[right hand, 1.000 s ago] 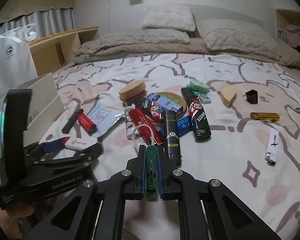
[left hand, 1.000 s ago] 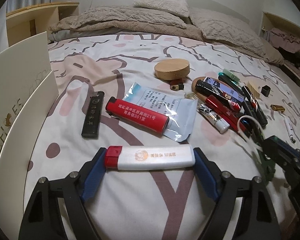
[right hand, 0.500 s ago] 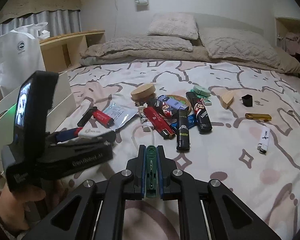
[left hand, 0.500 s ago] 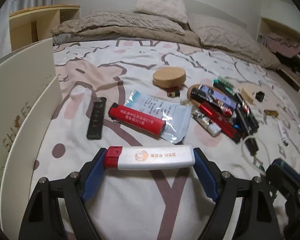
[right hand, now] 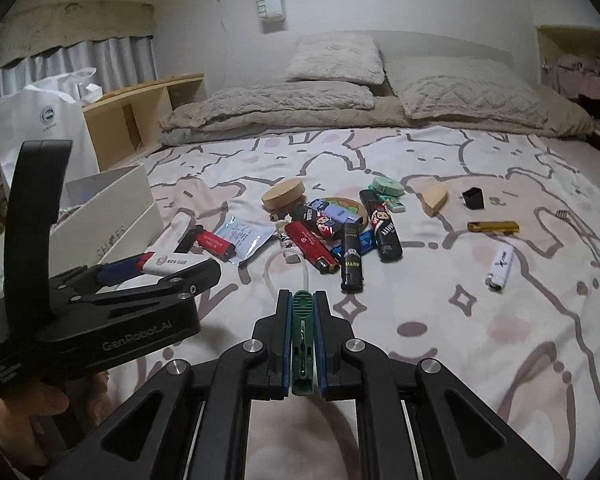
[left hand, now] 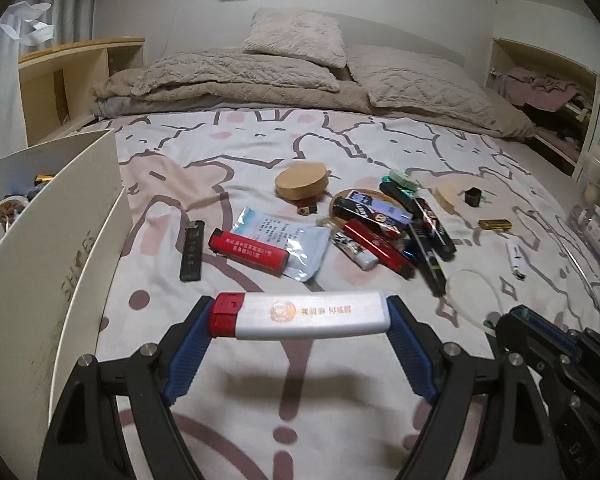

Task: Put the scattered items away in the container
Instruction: 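Carry the white lighter and green lighter over the white box with both grippers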

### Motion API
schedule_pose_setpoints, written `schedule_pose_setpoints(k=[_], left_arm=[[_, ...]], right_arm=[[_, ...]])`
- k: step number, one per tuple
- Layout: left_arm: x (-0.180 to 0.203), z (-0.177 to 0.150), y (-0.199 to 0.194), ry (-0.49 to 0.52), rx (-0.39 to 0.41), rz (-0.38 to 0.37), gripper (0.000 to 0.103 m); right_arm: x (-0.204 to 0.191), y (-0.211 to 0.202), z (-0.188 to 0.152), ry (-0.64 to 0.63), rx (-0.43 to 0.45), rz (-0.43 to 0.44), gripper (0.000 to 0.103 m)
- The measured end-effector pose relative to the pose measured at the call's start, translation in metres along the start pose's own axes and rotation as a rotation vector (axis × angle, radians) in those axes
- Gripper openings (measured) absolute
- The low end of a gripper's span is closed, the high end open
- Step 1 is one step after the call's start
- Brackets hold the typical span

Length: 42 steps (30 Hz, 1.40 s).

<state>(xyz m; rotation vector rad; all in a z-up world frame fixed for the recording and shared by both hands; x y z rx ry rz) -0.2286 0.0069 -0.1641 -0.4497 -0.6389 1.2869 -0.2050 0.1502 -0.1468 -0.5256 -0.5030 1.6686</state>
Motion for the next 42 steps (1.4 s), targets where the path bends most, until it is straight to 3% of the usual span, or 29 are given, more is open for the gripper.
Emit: schedule_pose_setpoints(k=[19, 33, 42], left_arm=[[0.019, -0.012, -0.063, 0.015, 0.006, -0.023, 0.084], [0.039, -0.016, -0.099, 0.083, 0.075, -0.063, 0.084], [0.040, -0.013, -0.113, 0.070, 0.108, -0.089, 0.084]], right_arm=[[-0.003, -0.052, -0.015, 0.023, 0.003, 0.008, 0.010], [0.000, -0.074, -0.023, 0.085, -0.024, 0.041, 0.010], [0.003, -0.088, -0.020, 0.102, -0.008, 0.043, 0.010]])
Point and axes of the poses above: each gripper's, at about its wrist camera, not at the fingertips, and y roughly the way its jaws point, x to its right, z to its top, the point moved 7 cm from there along y, roughly the way its jaws point, and after that the axes turned 10 degrees about -z, right-handed, at the moved point
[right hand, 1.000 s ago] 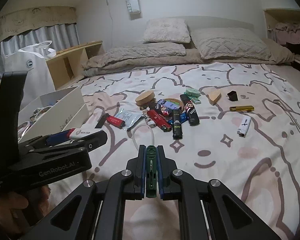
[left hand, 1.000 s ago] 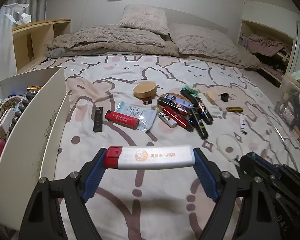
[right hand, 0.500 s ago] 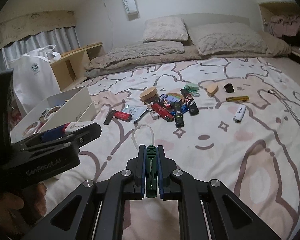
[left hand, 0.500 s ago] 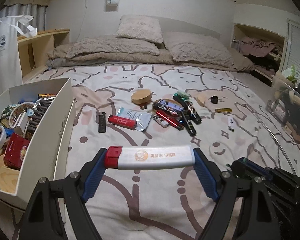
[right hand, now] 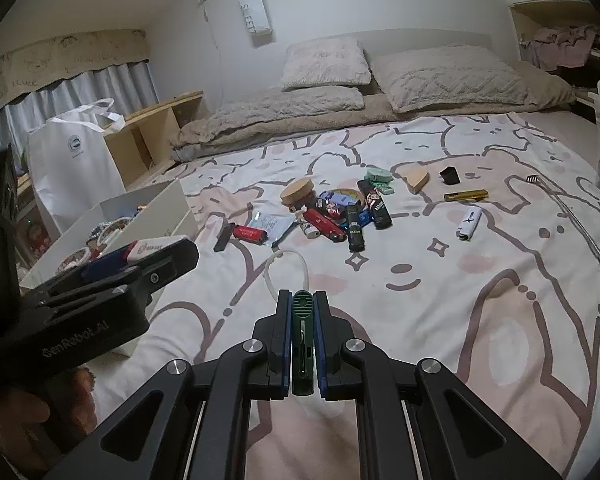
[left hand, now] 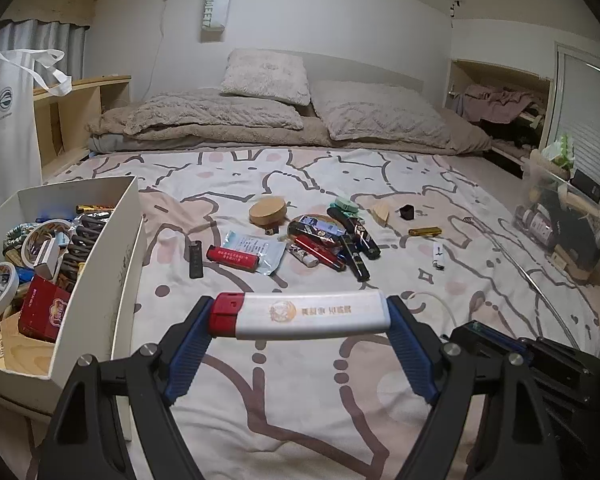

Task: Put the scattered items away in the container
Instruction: 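Carry the white lighter and green lighter over the white box with both grippers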

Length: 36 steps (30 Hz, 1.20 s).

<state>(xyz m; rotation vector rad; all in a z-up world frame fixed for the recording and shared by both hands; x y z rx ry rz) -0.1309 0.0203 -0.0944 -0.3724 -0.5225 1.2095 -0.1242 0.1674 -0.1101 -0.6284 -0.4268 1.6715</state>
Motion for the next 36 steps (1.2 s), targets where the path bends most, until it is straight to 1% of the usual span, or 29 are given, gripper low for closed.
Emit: schedule_pose_setpoints(k=[9, 12, 16, 22, 27, 32, 36], left_arm=[[-0.002, 0.010, -0.014, -0.020, 0.025, -0.030, 0.084], [-0.002, 0.017, -0.023, -0.021, 0.048, -0.037, 0.084], [-0.008, 0.028, -0.038, -0.022, 0.096, -0.022, 0.084], [-0.024, 0.046, -0.063, -0.030, 0.170, 0.019, 0.084], [-0.048, 0.058, -0.083, -0.040, 0.224, 0.088, 0.084], [-0.078, 0.063, -0.098, -0.081, 0.250, 0.138, 0.084], [-0.100, 0.063, -0.105, -0.110, 0.255, 0.179, 0.084]], right_arm=[[-0.006, -0.022, 0.016, 0.013, 0.052, 0.031, 0.010], [-0.007, -0.031, 0.024, 0.031, 0.078, 0.051, 0.010], [-0.010, -0.044, 0.038, 0.043, 0.119, 0.076, 0.010], [-0.026, -0.058, 0.061, 0.006, 0.176, 0.106, 0.010], [-0.041, -0.058, 0.079, -0.023, 0.208, 0.118, 0.010], [-0.061, -0.056, 0.090, -0.039, 0.223, 0.161, 0.010], [-0.088, -0.056, 0.100, -0.084, 0.231, 0.208, 0.010]])
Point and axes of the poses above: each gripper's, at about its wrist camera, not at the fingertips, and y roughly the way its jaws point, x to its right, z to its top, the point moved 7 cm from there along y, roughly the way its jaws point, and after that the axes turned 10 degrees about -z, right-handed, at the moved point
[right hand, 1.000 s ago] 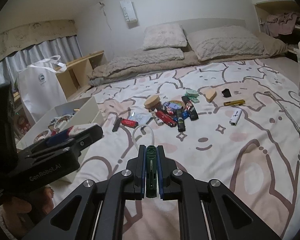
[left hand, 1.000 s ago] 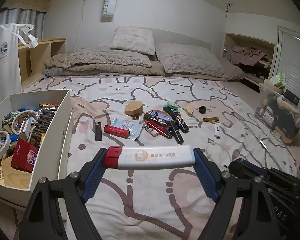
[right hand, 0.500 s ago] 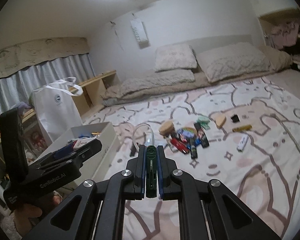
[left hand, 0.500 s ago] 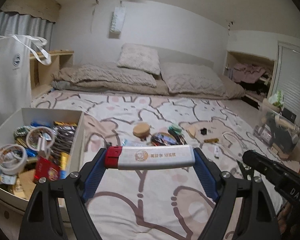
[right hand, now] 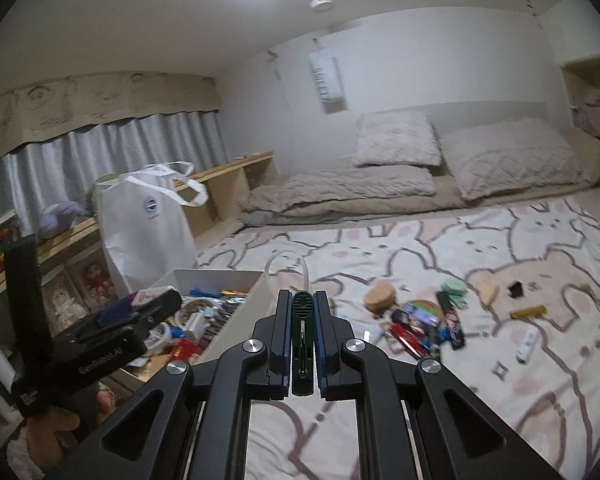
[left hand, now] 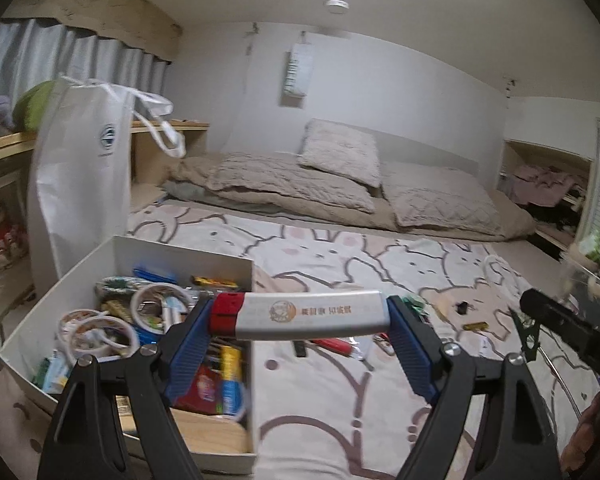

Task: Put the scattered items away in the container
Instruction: 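Carry the white lighter and green lighter over the white box with both grippers, then open the left gripper to drop the white lighter into the box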

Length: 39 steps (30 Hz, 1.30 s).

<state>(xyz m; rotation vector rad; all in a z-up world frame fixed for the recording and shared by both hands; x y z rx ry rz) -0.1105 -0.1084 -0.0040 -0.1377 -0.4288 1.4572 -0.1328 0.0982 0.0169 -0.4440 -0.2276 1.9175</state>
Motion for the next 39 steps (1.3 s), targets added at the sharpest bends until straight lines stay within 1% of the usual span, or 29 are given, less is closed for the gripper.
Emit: schedule_pose_setpoints(k=[6, 9, 12, 18, 25, 31, 35, 39], left_arm=[[-0.035, 0.004, -0.002, -0.071, -0.006, 0.034, 0.084], [-0.051, 0.006, -0.005, -0.089, -0.002, 0.064, 0.084], [-0.075, 0.008, -0.009, -0.119, -0.001, 0.102, 0.084], [-0.118, 0.012, -0.017, -0.161, 0.011, 0.182, 0.084], [-0.160, 0.017, -0.019, -0.242, 0.019, 0.224, 0.084], [-0.192, 0.009, -0.012, -0.289, -0.019, 0.263, 0.084], [-0.212, -0.001, 0.005, -0.323, -0.086, 0.287, 0.084], [-0.224, -0.012, 0.009, -0.377, -0.117, 0.285, 0.084]], right_arm=[[-0.039, 0.009, 0.013, -0.076, 0.020, 0.054, 0.010], [-0.058, 0.016, 0.016, -0.098, 0.019, 0.085, 0.010], [-0.072, 0.022, 0.018, -0.112, 0.016, 0.111, 0.010], [-0.099, 0.034, 0.020, -0.144, -0.005, 0.162, 0.010], [-0.129, 0.048, 0.022, -0.166, -0.052, 0.230, 0.010], [-0.154, 0.059, 0.018, -0.197, -0.098, 0.285, 0.010], [-0.168, 0.069, 0.011, -0.239, -0.125, 0.286, 0.010], [-0.178, 0.080, 0.006, -0.255, -0.154, 0.295, 0.010]])
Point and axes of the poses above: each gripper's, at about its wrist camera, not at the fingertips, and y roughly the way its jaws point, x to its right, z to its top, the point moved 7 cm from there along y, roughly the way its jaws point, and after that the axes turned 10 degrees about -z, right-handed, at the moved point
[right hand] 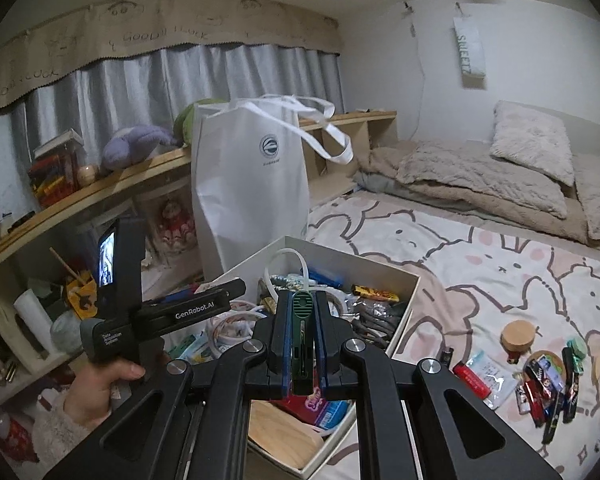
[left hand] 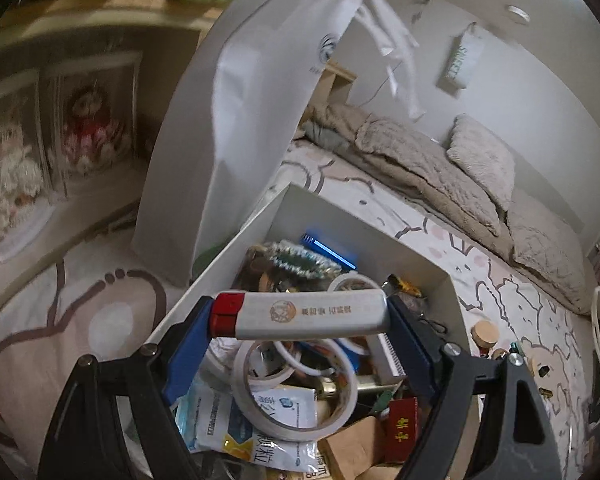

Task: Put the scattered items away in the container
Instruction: 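Open the left gripper to drop the white lighter into the box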

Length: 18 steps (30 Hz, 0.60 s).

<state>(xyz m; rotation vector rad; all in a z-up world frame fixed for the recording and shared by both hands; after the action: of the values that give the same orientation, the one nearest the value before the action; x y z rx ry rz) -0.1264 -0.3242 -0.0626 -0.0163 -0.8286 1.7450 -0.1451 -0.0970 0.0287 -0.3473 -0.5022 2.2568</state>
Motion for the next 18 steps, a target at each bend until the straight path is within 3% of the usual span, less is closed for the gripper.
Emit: schedule_pose_setpoints(k=[8, 12, 18], left_arm=[[0.001, -0.012, 0.015, -0.009, -0.072, -0.011, 0.085], [0.004, -0.014, 0.015, -0.008, -0.063, -0.029, 0.100], [0.005, -0.011, 0.003, 0.029, -0.021, 0.007, 0.100]], right_arm=[[-0.005, 0.037, -0.001, 0.012, -0.096, 0.049, 0.010], [-0.004, 0.051, 0.001, 0.023, -0.120, 0.059, 0.010], [0.006, 0.075, 0.005, 0.073, -0.164, 0.079, 0.010]])
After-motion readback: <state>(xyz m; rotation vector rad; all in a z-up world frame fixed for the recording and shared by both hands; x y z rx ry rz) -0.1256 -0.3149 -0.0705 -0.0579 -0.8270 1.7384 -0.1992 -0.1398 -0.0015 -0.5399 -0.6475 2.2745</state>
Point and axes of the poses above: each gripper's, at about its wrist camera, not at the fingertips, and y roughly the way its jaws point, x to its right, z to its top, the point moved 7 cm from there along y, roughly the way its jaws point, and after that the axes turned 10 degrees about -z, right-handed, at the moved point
